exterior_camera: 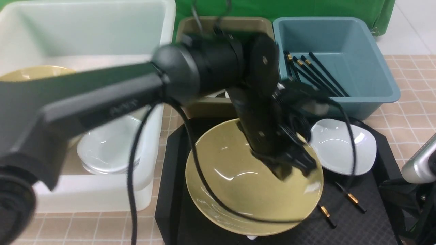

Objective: On brown table put chopsticks spoon bowls plates into blue grey white boxes.
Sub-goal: 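Grasp the large bowl on the tray by its rim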

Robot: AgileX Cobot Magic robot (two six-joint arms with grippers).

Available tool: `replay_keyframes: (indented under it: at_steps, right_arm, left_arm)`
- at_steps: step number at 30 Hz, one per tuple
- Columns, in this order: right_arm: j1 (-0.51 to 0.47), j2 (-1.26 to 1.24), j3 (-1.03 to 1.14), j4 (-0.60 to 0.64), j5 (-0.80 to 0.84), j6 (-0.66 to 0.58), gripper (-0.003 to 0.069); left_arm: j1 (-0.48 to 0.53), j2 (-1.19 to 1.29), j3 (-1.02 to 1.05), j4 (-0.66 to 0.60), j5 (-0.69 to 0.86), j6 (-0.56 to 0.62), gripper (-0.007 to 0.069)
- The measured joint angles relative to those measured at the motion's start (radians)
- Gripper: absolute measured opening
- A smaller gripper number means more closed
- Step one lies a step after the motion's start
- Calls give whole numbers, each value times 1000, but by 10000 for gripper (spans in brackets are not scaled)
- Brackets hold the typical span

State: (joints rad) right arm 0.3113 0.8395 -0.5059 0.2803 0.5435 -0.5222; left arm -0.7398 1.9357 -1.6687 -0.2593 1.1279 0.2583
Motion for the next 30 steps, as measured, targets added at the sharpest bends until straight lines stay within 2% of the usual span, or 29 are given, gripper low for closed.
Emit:
replay_keyframes:
  at_steps: [3, 6, 10, 15, 19, 21, 25, 26, 28, 29, 30]
  right_arm:
    - [0, 0, 0, 0, 0, 3, 61]
    - [0, 0, 0, 0, 0, 3, 63]
    - [0, 0, 0, 0, 0, 3, 67]
    - [0, 0, 0, 0, 0, 4, 68]
    - [0, 1, 0, 0, 0, 7, 68]
    - [0, 2, 0, 0, 0, 7, 69]
    - [0, 4, 0, 0, 0, 7, 72]
    - [0, 4, 0, 1, 0, 7, 74]
    - [0, 4, 0, 2, 0, 7, 76]
    - [0, 4, 0, 3, 0, 7, 76]
    - [0, 4, 0, 3, 0, 8, 76]
  left_arm:
    - [67, -48, -11, 115, 11, -93, 11]
    - [125, -61, -10, 168, -8, -165, 37]
    - [169, -51, 16, 201, -41, -204, 146]
    - [171, -5, 40, 273, -41, -211, 348]
    - [171, 33, 40, 293, -41, -215, 421]
    - [171, 44, 40, 293, -43, -216, 425]
    - [171, 92, 40, 281, -45, -221, 382]
    - [171, 109, 40, 259, -45, -221, 324]
    - [171, 114, 40, 259, -43, -216, 279]
    - [171, 105, 39, 239, -34, -208, 209]
    - [171, 102, 38, 234, -29, -207, 195]
